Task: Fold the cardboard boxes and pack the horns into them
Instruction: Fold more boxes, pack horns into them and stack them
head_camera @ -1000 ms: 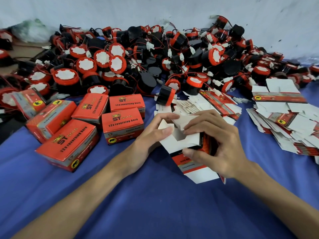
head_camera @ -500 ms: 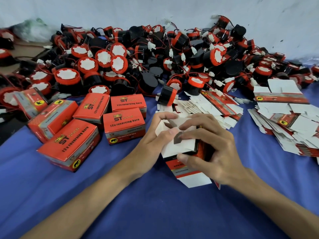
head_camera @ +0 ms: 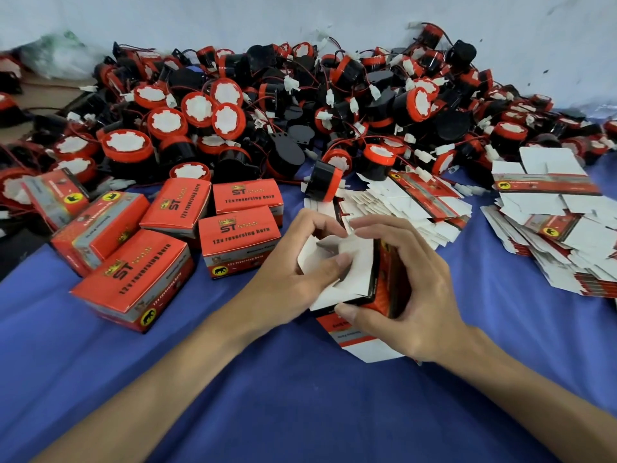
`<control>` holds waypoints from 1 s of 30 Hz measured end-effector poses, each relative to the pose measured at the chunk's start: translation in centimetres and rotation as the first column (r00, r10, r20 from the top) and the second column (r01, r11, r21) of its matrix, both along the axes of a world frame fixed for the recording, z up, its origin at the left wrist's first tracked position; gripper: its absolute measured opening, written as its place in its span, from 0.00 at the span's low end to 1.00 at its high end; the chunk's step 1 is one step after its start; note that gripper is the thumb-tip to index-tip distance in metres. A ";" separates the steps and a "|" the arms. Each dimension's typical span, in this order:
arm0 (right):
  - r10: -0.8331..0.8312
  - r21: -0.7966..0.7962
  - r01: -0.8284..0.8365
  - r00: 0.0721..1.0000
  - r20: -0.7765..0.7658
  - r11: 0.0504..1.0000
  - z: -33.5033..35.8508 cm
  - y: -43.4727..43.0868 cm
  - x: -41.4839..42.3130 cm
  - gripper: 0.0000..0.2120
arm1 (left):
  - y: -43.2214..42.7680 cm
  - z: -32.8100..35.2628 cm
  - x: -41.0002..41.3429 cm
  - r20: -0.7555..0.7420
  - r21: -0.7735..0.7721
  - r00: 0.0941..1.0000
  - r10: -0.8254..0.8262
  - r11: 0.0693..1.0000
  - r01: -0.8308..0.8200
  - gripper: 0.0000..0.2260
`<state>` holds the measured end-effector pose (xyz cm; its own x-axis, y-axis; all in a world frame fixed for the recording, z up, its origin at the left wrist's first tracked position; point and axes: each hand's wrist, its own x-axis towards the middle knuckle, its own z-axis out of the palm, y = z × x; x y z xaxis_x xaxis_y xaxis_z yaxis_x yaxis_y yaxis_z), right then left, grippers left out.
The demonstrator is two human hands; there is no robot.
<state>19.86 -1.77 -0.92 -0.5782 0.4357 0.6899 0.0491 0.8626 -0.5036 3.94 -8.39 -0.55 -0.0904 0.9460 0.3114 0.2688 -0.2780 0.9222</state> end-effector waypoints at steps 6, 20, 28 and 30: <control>0.019 0.024 -0.019 1.000 -0.006 1.000 0.0 -0.1 0.0 0.28 | 0.0 0.1 0.1 -0.097 0.034 0.994 0.054 0.998 -0.051 0.03; 0.066 0.067 -0.067 0.998 0.009 0.995 0.1 -0.1 -0.3 0.25 | -0.1 0.3 0.4 -0.075 -0.003 0.997 0.000 1.000 0.000 0.04; 0.048 0.069 -0.048 0.999 0.002 0.996 0.0 0.0 -0.2 0.24 | 0.1 0.0 0.8 0.041 -0.023 0.995 0.091 0.996 -0.090 0.07; 0.028 0.065 -0.028 1.000 0.000 0.997 0.0 0.1 -0.2 0.23 | 0.2 -0.1 0.9 0.040 0.006 0.981 0.191 0.982 -0.191 0.11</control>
